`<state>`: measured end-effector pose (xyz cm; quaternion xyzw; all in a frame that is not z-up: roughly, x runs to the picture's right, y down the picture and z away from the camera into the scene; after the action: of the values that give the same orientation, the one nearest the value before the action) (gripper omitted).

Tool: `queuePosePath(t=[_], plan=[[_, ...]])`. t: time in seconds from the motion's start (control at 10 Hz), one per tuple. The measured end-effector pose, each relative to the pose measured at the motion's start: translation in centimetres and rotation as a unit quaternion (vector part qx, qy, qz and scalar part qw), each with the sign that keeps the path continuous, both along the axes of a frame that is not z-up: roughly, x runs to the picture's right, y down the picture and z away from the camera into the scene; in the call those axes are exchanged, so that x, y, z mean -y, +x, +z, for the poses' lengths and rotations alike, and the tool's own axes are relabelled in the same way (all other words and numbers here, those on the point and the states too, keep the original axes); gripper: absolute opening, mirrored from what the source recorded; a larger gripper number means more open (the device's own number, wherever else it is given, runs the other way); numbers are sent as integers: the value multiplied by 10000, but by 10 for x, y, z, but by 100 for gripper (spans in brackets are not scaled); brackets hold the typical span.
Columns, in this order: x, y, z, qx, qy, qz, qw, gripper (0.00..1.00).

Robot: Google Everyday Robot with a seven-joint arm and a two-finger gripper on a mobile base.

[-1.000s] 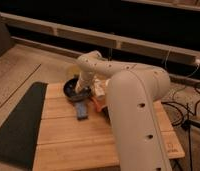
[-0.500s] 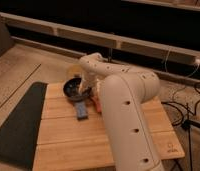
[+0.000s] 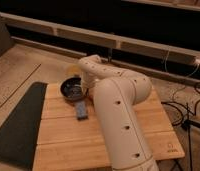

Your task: Drag the ceramic bowl in a circle

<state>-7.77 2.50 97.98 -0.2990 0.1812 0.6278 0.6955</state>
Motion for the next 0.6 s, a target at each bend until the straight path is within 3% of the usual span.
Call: queuePosePath(t=[0.3,0.6], plan=[[19,-28,-9,192,212,-263,9992,0],[7,-37,-25,271,148,-404,9987,0]])
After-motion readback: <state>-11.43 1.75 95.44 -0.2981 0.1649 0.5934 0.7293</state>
